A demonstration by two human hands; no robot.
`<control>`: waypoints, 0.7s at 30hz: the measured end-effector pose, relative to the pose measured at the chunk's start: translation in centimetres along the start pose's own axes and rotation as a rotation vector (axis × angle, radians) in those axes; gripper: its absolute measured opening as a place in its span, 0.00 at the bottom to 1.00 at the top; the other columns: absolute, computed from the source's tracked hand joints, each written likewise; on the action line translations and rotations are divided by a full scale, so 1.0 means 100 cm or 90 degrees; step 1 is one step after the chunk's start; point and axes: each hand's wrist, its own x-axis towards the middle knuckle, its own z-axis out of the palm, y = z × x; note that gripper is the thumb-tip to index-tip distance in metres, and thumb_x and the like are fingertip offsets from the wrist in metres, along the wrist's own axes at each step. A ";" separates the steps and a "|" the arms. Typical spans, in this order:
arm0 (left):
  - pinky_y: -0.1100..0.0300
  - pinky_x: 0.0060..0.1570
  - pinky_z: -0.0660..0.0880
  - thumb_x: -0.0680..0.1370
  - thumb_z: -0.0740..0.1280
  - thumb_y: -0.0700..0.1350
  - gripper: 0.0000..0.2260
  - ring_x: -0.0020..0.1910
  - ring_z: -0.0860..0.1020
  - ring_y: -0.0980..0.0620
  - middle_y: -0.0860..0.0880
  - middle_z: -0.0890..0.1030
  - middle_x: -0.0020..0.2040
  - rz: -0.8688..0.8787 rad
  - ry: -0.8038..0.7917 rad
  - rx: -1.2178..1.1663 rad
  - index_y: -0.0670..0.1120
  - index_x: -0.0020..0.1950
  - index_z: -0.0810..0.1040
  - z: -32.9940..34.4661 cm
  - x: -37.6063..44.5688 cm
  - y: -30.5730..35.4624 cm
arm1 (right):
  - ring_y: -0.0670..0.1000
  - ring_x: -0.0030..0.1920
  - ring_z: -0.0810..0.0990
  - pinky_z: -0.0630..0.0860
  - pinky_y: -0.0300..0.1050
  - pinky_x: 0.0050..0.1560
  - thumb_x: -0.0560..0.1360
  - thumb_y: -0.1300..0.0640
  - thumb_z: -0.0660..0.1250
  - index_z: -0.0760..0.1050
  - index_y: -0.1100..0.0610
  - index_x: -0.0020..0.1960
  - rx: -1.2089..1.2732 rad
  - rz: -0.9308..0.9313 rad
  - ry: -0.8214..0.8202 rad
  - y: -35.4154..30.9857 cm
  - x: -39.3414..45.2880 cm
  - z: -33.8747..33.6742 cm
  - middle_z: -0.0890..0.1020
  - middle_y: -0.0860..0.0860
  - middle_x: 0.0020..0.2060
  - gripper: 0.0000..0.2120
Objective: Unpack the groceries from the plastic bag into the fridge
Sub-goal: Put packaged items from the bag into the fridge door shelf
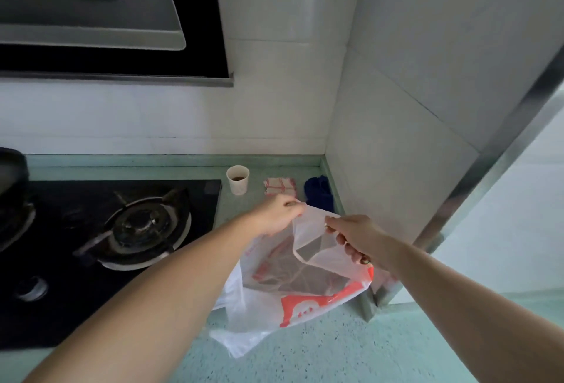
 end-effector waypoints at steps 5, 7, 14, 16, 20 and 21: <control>0.55 0.49 0.75 0.74 0.56 0.68 0.19 0.46 0.78 0.50 0.53 0.79 0.46 -0.027 0.088 0.100 0.56 0.47 0.77 0.003 -0.054 0.012 | 0.47 0.23 0.66 0.61 0.36 0.21 0.79 0.48 0.61 0.78 0.58 0.46 -0.156 -0.107 -0.010 0.008 -0.024 -0.011 0.74 0.51 0.32 0.15; 0.56 0.39 0.73 0.80 0.57 0.60 0.15 0.40 0.76 0.51 0.50 0.78 0.42 -0.039 0.119 0.108 0.51 0.48 0.77 0.006 -0.080 0.026 | 0.47 0.26 0.68 0.63 0.35 0.21 0.80 0.48 0.59 0.78 0.57 0.47 -0.198 -0.172 -0.015 0.007 -0.042 -0.017 0.75 0.51 0.33 0.15; 0.49 0.47 0.77 0.80 0.59 0.55 0.17 0.44 0.80 0.44 0.42 0.81 0.44 -0.041 0.220 0.168 0.43 0.44 0.77 0.023 -0.156 0.061 | 0.47 0.31 0.71 0.65 0.35 0.25 0.81 0.47 0.57 0.77 0.55 0.47 -0.214 -0.299 -0.045 0.000 -0.103 -0.045 0.76 0.50 0.35 0.15; 0.54 0.38 0.71 0.80 0.59 0.55 0.17 0.36 0.76 0.48 0.47 0.77 0.36 -0.029 0.263 0.185 0.45 0.38 0.73 0.023 -0.178 0.072 | 0.47 0.31 0.71 0.66 0.34 0.26 0.81 0.47 0.56 0.77 0.54 0.47 -0.226 -0.334 -0.053 -0.008 -0.119 -0.045 0.76 0.49 0.35 0.15; 0.54 0.38 0.70 0.80 0.59 0.58 0.19 0.36 0.75 0.49 0.48 0.76 0.35 -0.030 0.378 0.198 0.44 0.40 0.74 0.011 -0.226 0.087 | 0.49 0.33 0.70 0.68 0.43 0.37 0.79 0.48 0.55 0.77 0.59 0.43 -0.209 -0.415 -0.066 -0.028 -0.154 -0.034 0.76 0.51 0.34 0.19; 0.51 0.42 0.73 0.79 0.58 0.60 0.20 0.39 0.77 0.47 0.46 0.79 0.38 -0.033 0.398 0.201 0.44 0.44 0.76 0.007 -0.240 0.089 | 0.49 0.33 0.70 0.67 0.42 0.38 0.79 0.48 0.55 0.75 0.57 0.39 -0.202 -0.442 -0.071 -0.033 -0.164 -0.030 0.75 0.50 0.33 0.18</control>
